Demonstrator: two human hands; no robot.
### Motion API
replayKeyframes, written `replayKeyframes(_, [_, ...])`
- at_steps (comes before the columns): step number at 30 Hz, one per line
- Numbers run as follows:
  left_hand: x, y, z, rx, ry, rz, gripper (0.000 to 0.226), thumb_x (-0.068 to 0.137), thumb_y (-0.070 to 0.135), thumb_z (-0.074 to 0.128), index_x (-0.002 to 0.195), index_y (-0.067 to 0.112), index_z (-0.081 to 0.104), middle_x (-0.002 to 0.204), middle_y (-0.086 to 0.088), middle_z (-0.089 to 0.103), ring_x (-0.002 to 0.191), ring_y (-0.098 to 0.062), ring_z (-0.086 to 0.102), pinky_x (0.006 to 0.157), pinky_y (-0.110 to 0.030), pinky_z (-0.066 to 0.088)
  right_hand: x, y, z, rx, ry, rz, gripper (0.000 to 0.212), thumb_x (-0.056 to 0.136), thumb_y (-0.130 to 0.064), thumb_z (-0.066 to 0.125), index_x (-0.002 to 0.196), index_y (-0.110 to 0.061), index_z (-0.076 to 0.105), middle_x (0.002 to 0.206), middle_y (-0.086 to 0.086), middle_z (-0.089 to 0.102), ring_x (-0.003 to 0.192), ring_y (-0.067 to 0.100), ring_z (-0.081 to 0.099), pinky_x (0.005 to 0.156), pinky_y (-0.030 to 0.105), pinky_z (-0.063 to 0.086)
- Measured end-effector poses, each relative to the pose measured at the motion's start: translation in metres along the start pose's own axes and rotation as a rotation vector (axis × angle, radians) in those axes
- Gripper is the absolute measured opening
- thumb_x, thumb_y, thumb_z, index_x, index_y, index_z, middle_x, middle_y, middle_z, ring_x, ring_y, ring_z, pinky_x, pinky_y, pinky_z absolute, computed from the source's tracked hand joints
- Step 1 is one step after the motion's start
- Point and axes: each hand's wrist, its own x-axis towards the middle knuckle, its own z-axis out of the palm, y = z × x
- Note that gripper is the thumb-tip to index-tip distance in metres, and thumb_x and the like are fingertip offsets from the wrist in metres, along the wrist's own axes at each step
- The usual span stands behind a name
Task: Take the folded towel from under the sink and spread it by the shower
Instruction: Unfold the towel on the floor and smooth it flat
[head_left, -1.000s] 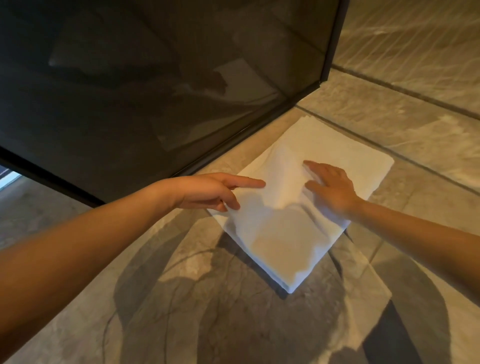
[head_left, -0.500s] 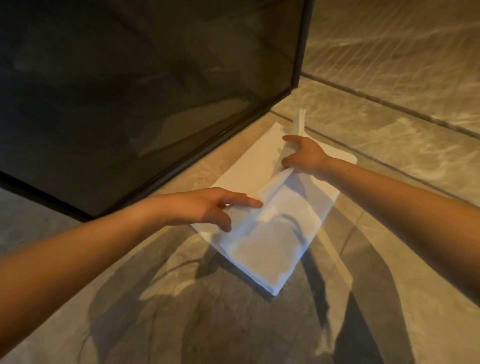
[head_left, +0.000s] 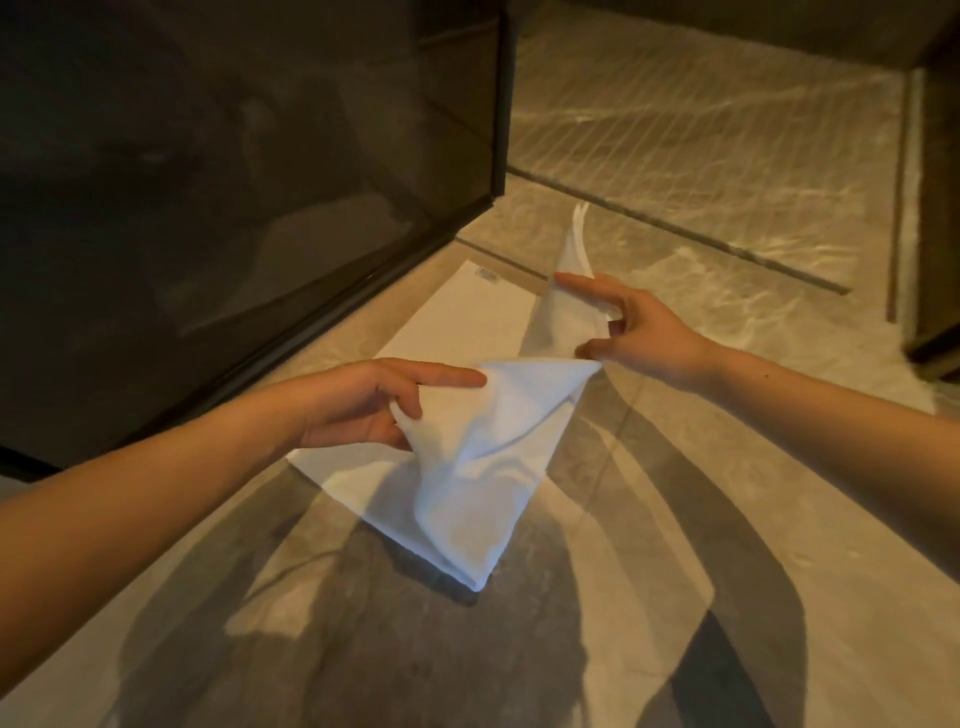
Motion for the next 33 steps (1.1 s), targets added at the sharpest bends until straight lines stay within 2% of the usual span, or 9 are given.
replayKeyframes(4, [0.026, 0.01, 0.025, -0.045, -0.154, -0.04, 0.06, 0.075, -0.003, 0.041, 0.129, 0.014, 0.062, 0.136, -0.001, 0.059, 0.118, -0.03, 0.058, 0.074, -0.03, 0.058, -0.031, 0.016, -0.032, -0.009, 0.074, 0.045, 0.079, 0.076, 0.017, 0.068, 0.143, -0.02, 0.048, 0.152, -0.006, 0.038, 0.134, 0.005, 0.041, 0.086, 0.02, 0.054])
replayKeyframes(7, [0.054, 0.004, 0.051, -0.015, -0.216, -0.099, 0.064, 0.071, 0.003, 0.046, 0.13, 0.018, 0.062, 0.14, -0.003, 0.056, 0.126, -0.033, 0.04, 0.073, -0.026, 0.058, -0.059, 0.035, -0.053, -0.038, 0.142, 0.103, 0.079, 0.076, 0.014, 0.07, 0.143, -0.021, 0.048, 0.151, -0.008, 0.037, 0.134, 0.002, 0.037, 0.076, 0.013, 0.052])
replayKeyframes(14, [0.115, -0.029, 0.102, 0.022, -0.234, -0.256, 0.057, 0.074, 0.0, 0.044, 0.124, 0.014, 0.067, 0.139, -0.007, 0.053, 0.115, -0.029, 0.061, 0.076, -0.03, 0.056, -0.125, 0.095, -0.07, -0.134, 0.299, 0.377, 0.082, 0.071, 0.012, 0.072, 0.142, -0.024, 0.05, 0.149, -0.004, 0.037, 0.135, 0.013, 0.038, 0.069, 0.004, 0.048])
replayKeyframes(17, [0.129, -0.043, 0.125, 0.192, -0.138, -0.324, 0.037, 0.071, 0.019, 0.069, 0.107, 0.009, 0.07, 0.097, -0.003, 0.054, 0.076, -0.021, 0.063, 0.077, -0.03, 0.059, -0.143, 0.117, -0.061, -0.149, 0.36, 0.553, 0.082, 0.069, 0.012, 0.075, 0.141, -0.02, 0.051, 0.151, 0.001, 0.038, 0.143, 0.021, 0.031, 0.087, 0.014, 0.041])
replayKeyframes(20, [0.141, -0.052, 0.133, 0.27, -0.076, -0.347, 0.104, 0.015, 0.04, 0.094, 0.107, 0.016, 0.053, 0.075, -0.004, 0.037, 0.057, -0.02, 0.052, 0.077, -0.033, 0.058, -0.153, 0.128, -0.061, -0.072, 0.376, 0.633, 0.081, 0.071, 0.012, 0.076, 0.142, -0.017, 0.049, 0.151, 0.001, 0.041, 0.14, 0.021, 0.036, 0.084, 0.01, 0.04])
replayKeyframes(22, [0.147, -0.054, 0.139, 0.241, -0.114, -0.353, 0.07, 0.039, 0.028, 0.089, 0.1, 0.006, 0.062, 0.092, -0.01, 0.052, 0.081, -0.031, 0.057, 0.09, -0.04, 0.055, -0.156, 0.13, -0.066, -0.074, 0.372, 0.662, 0.083, 0.071, 0.013, 0.076, 0.142, -0.019, 0.049, 0.151, -0.001, 0.041, 0.138, 0.021, 0.038, 0.085, 0.015, 0.041])
replayKeyframes(24, [0.15, -0.055, 0.145, 0.226, -0.134, -0.306, 0.041, 0.069, 0.006, 0.054, 0.104, 0.008, 0.074, 0.131, -0.015, 0.053, 0.109, -0.038, 0.053, 0.096, -0.039, 0.05, -0.157, 0.13, -0.071, -0.081, 0.376, 0.674, 0.084, 0.068, 0.013, 0.077, 0.141, -0.02, 0.051, 0.15, -0.001, 0.042, 0.137, 0.022, 0.039, 0.088, 0.021, 0.044])
replayKeyframes(28, [0.153, -0.059, 0.166, 0.347, -0.249, -0.276, 0.06, 0.073, -0.006, 0.04, 0.107, 0.03, 0.076, 0.141, -0.004, 0.039, 0.119, -0.028, 0.045, 0.09, -0.027, 0.048, -0.158, 0.131, -0.071, -0.095, 0.395, 0.688, 0.081, 0.068, 0.015, 0.074, 0.14, -0.015, 0.053, 0.148, 0.003, 0.044, 0.137, 0.024, 0.04, 0.082, 0.018, 0.048])
replayKeyframes(33, [0.152, -0.041, 0.155, 0.068, -0.341, -0.177, 0.068, 0.068, 0.004, 0.047, 0.13, 0.03, 0.057, 0.14, -0.012, 0.049, 0.099, -0.022, 0.057, 0.083, -0.028, 0.045, -0.144, 0.129, -0.057, -0.775, 0.346, 0.663, 0.034, 0.091, -0.014, 0.056, 0.124, -0.008, 0.062, 0.13, 0.017, 0.056, 0.117, 0.032, 0.054, 0.092, 0.036, 0.045])
